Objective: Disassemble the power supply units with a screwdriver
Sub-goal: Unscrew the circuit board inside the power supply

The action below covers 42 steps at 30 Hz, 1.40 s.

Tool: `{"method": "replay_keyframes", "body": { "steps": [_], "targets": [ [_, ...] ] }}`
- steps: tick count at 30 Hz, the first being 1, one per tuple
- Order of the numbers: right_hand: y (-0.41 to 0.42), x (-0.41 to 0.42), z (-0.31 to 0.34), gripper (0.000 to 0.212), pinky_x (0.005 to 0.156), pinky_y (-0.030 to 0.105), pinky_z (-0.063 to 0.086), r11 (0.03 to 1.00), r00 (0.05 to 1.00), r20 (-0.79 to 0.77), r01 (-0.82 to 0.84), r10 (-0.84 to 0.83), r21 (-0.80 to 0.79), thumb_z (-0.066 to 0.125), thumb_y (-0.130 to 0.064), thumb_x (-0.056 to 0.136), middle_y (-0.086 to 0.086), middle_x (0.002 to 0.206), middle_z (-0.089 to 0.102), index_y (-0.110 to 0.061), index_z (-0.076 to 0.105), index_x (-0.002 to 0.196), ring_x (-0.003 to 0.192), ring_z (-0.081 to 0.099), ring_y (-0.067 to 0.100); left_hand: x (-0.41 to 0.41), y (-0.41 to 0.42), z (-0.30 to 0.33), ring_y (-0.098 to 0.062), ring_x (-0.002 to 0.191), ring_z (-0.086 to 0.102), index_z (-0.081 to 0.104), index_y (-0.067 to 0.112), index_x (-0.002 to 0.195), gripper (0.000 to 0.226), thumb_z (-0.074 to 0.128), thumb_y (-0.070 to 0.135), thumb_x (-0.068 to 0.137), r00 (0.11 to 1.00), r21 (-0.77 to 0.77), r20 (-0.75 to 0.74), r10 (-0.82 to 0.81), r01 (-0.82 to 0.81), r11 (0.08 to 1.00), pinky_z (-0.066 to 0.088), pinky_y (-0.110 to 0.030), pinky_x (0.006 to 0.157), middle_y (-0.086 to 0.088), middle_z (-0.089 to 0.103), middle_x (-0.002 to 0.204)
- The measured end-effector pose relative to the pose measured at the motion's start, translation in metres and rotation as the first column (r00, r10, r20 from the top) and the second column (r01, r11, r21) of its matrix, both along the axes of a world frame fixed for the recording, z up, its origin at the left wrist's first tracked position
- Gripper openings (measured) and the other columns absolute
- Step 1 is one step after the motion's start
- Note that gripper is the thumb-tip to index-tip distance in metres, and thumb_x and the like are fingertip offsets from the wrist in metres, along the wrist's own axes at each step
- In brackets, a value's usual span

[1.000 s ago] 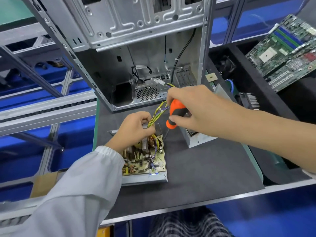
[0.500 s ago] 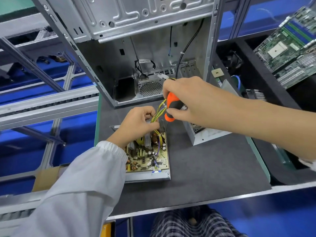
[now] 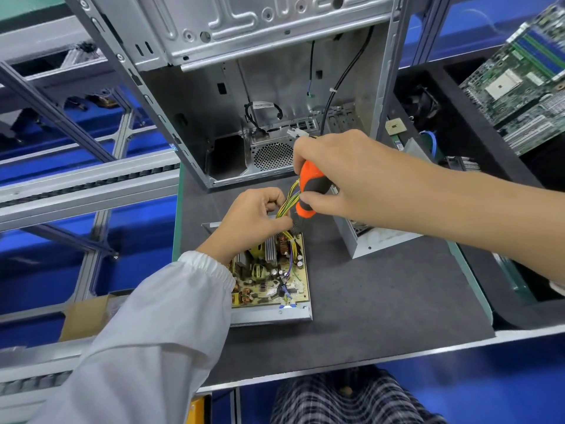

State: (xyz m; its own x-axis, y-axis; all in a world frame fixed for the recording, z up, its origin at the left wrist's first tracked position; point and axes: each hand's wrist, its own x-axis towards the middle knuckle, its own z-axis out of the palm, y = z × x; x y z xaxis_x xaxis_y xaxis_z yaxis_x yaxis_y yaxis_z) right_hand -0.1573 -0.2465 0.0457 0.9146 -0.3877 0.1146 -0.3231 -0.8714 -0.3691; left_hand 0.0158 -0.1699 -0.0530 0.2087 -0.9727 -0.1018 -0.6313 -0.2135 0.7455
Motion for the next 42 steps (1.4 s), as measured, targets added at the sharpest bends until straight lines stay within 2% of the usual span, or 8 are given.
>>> {"method": "replay_keyframes", "body": {
  "steps": [6, 9, 14, 19, 26, 31, 36, 42],
  "targets": [
    [0.0009, 0.0015, -0.0034, 0.021, 0.066, 0.035, 0.046, 1.0, 0.999, -0.036, 0.005, -0.005, 0.003, 0.062, -0.026, 0.088, -0.003, 0.087, 0.056, -0.015, 0.049, 0.1, 0.077, 0.053, 0.018, -0.0003, 0.0002, 0.0003, -0.021, 0.063, 0.035, 0.059, 0.002, 0.074, 0.022, 0.059, 0.021, 0.065, 1.0, -0.008, -0.003, -0.006, 0.006, 1.0, 0.031, -0.032, 0.063, -0.024, 0.048, 0.066],
    [0.0008, 0.0016, -0.003, 0.021, 0.066, 0.037, 0.047, 1.0, 0.999, -0.032, 0.007, -0.007, 0.002, 0.062, -0.026, 0.087, -0.003, 0.086, 0.055, -0.015, 0.049, 0.099, 0.076, 0.053, 0.019, -0.0001, 0.0, -0.0002, -0.019, 0.062, 0.033, 0.059, 0.002, 0.073, 0.021, 0.059, 0.022, 0.064, 1.0, -0.012, -0.01, -0.004, 0.004, 1.0, 0.03, -0.032, 0.062, -0.014, 0.043, 0.062],
    [0.0015, 0.002, -0.0012, 0.02, 0.065, 0.035, 0.046, 1.0, 1.0, -0.021, 0.007, -0.007, 0.003, 0.062, -0.027, 0.087, -0.003, 0.085, 0.057, -0.017, 0.048, 0.099, 0.077, 0.055, 0.02, -0.0001, -0.0007, -0.0013, -0.022, 0.065, 0.034, 0.06, -0.002, 0.078, 0.03, 0.058, 0.024, 0.063, 1.0, 0.006, 0.007, 0.006, -0.006, 1.0, 0.032, -0.033, 0.064, -0.031, 0.051, 0.071],
    [0.004, 0.0034, -0.0017, 0.02, 0.065, 0.036, 0.046, 1.0, 0.999, -0.037, -0.006, 0.005, -0.027, 0.061, -0.024, 0.088, 0.0, 0.086, 0.056, -0.013, 0.049, 0.099, 0.076, 0.055, 0.022, -0.0002, -0.0008, -0.0009, -0.021, 0.062, 0.032, 0.059, 0.0, 0.076, 0.028, 0.058, 0.025, 0.063, 1.0, 0.005, 0.019, 0.004, -0.004, 1.0, 0.029, -0.032, 0.062, -0.023, 0.044, 0.063],
    [0.0041, 0.0026, 0.0033, 0.021, 0.069, 0.043, 0.049, 1.0, 0.999, -0.053, 0.003, -0.004, -0.021, 0.062, -0.024, 0.087, 0.002, 0.088, 0.056, -0.014, 0.048, 0.1, 0.078, 0.056, 0.025, 0.0008, -0.0014, -0.002, -0.022, 0.064, 0.038, 0.061, 0.0, 0.079, 0.03, 0.058, 0.025, 0.064, 1.0, 0.013, 0.025, 0.004, -0.005, 1.0, 0.039, -0.038, 0.063, -0.031, 0.055, 0.074],
    [0.0052, 0.0031, -0.0002, 0.022, 0.067, 0.036, 0.044, 0.999, 0.998, -0.062, -0.002, -0.001, -0.044, 0.061, -0.024, 0.088, 0.002, 0.089, 0.056, -0.011, 0.048, 0.101, 0.076, 0.05, 0.02, 0.0001, -0.0009, -0.002, -0.02, 0.061, 0.034, 0.059, 0.001, 0.076, 0.027, 0.06, 0.026, 0.065, 0.999, 0.011, 0.039, 0.02, -0.021, 1.0, 0.031, -0.032, 0.062, -0.025, 0.05, 0.066],
    [0.003, 0.0031, -0.0019, 0.022, 0.064, 0.03, 0.039, 0.999, 0.999, -0.05, 0.0, -0.002, -0.047, 0.06, -0.025, 0.088, 0.001, 0.09, 0.057, -0.012, 0.049, 0.101, 0.075, 0.047, 0.017, -0.001, -0.001, -0.0004, -0.021, 0.061, 0.035, 0.06, 0.0, 0.077, 0.029, 0.059, 0.026, 0.063, 0.999, 0.015, 0.03, 0.018, -0.019, 1.0, 0.032, -0.032, 0.062, -0.027, 0.052, 0.068],
    [0.0032, 0.0016, -0.0011, 0.022, 0.065, 0.033, 0.042, 0.999, 0.999, -0.046, -0.01, 0.008, -0.045, 0.061, -0.025, 0.087, 0.002, 0.089, 0.056, -0.013, 0.049, 0.101, 0.075, 0.047, 0.018, -0.0022, -0.0004, 0.0019, -0.021, 0.065, 0.04, 0.062, 0.001, 0.078, 0.031, 0.058, 0.028, 0.064, 0.999, 0.011, 0.027, 0.022, -0.022, 1.0, 0.043, -0.041, 0.066, -0.028, 0.058, 0.073]
  ]
}}
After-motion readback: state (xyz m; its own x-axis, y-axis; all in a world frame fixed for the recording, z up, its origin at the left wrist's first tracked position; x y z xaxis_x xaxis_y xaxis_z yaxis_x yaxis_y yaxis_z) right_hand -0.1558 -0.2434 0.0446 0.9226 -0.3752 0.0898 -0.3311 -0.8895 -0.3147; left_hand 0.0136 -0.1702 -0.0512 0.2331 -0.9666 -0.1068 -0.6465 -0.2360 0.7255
